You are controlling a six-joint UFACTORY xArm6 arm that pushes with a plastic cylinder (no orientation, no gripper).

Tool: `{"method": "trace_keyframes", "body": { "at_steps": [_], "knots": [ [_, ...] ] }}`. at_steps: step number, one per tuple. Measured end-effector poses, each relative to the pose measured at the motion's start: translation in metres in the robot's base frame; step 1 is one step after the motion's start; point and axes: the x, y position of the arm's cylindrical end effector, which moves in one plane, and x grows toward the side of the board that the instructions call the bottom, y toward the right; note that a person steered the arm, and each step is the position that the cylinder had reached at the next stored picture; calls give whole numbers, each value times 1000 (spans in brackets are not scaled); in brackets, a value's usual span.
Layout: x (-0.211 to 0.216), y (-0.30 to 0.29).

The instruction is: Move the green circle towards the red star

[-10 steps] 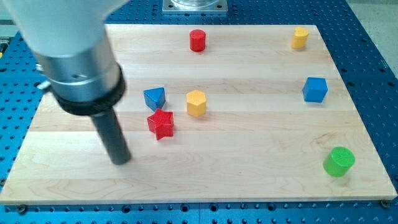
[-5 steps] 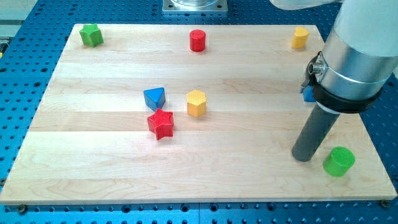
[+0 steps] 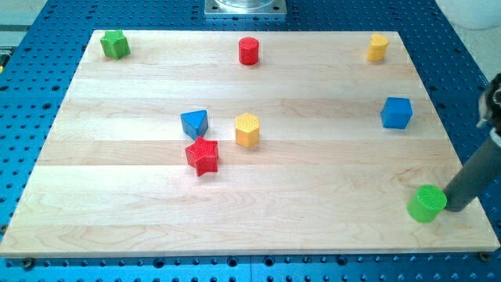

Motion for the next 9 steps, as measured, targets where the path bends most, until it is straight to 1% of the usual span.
{"method": "trace_keyframes", "body": {
  "at_steps": [2,3,4,5,7,8,9],
  "knots": [
    [0,-30],
    [1,-20],
    [22,0],
    [27,-28],
    [9,-122],
    [-4,-146],
    [-44,-137]
  ]
}}
